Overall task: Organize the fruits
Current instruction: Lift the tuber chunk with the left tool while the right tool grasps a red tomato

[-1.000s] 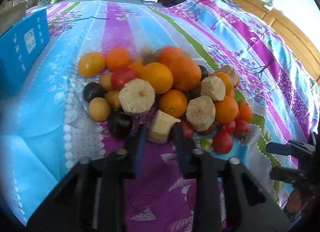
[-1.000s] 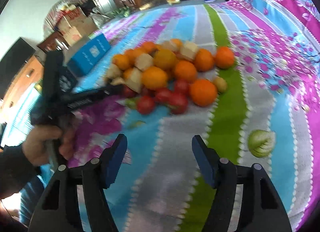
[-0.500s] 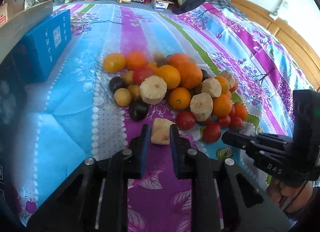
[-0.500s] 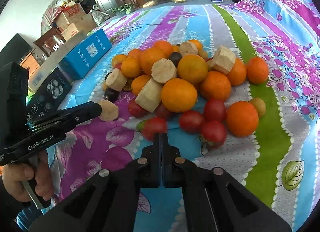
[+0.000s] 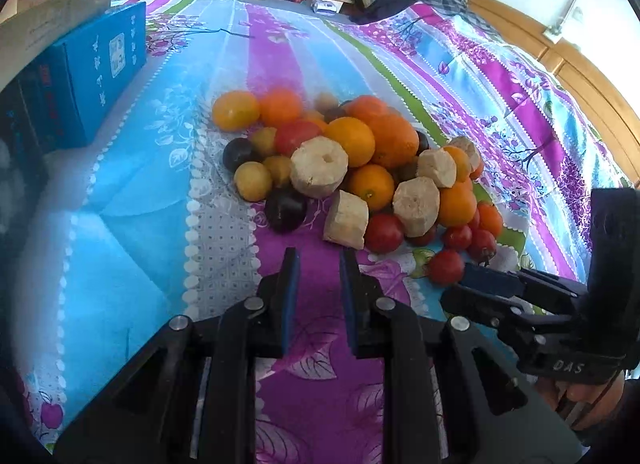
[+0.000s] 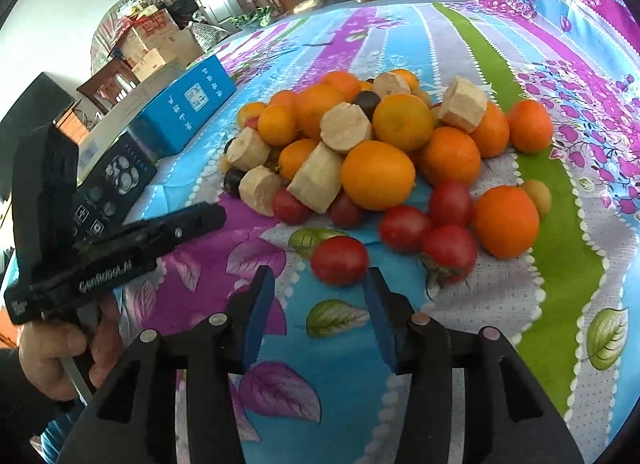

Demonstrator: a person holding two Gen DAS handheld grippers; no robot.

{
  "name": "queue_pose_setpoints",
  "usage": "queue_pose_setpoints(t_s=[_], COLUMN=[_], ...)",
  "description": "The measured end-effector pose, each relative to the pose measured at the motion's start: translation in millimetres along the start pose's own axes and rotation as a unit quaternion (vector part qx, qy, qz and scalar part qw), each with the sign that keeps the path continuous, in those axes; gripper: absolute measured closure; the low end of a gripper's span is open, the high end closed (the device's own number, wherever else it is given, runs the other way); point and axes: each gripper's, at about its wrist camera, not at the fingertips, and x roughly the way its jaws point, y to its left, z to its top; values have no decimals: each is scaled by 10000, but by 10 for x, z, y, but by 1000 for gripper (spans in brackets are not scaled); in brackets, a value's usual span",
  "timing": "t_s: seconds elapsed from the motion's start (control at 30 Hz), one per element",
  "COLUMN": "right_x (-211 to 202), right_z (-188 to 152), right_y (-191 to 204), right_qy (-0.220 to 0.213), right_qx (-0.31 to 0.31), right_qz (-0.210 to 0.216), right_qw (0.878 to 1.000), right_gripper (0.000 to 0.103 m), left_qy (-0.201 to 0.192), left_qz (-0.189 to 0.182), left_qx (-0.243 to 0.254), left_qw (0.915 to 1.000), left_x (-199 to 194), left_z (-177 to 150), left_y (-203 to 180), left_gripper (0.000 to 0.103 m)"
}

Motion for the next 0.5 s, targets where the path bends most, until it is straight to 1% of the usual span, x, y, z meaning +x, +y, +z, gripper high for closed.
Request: queue_pose_setpoints(t_s=[0.07,0.13,0.17,0.2,0.27,0.3,0.33,0.37,0.4,0.5], right_x=[44,70,82,101,131,133,126,127,122,87], right_z=[35,74,91,105,115,109,101,92,77,46], right_y=[1,-12,-13,-9,15,28,36,36,33,-1], right_qy=[-27,-61,-73,-66,-28,-13,-12,4,8,-33], right_qx=[31,71,74,53,-26,-70,-111,-130,-145,-91], right_qz=[-53,-111,-148,-164,-221,-239,-240,-255,-279,-213], right_qw=[10000,9999,9998,9998,9997,9997,9996,9996,9995,9997], right_gripper=[52,52,52,52,54,57,63,65,67,68], left_qy=[-12,-81,-135,-196,-257,-246,-186,-111,-131,-157], left_qz=[10,57,116,158,206,210,169,149,170,254], left_qx=[25,16,-9,-30,-34,-19,-7,16,66,211], left_qw=[10000,9999,9998,9997,9995,9995,9997,9998,9997,9993], left_x=[6,7,13,21,57,84,124,160,167,178], left_z=[0,12,18,33,69,89,109,121,130,146], left_y=[-26,-37,-34,-31,-39,-45,-53,-67,-90,-149], left_gripper=[81,72,63,57,55,55,55,55,55,56])
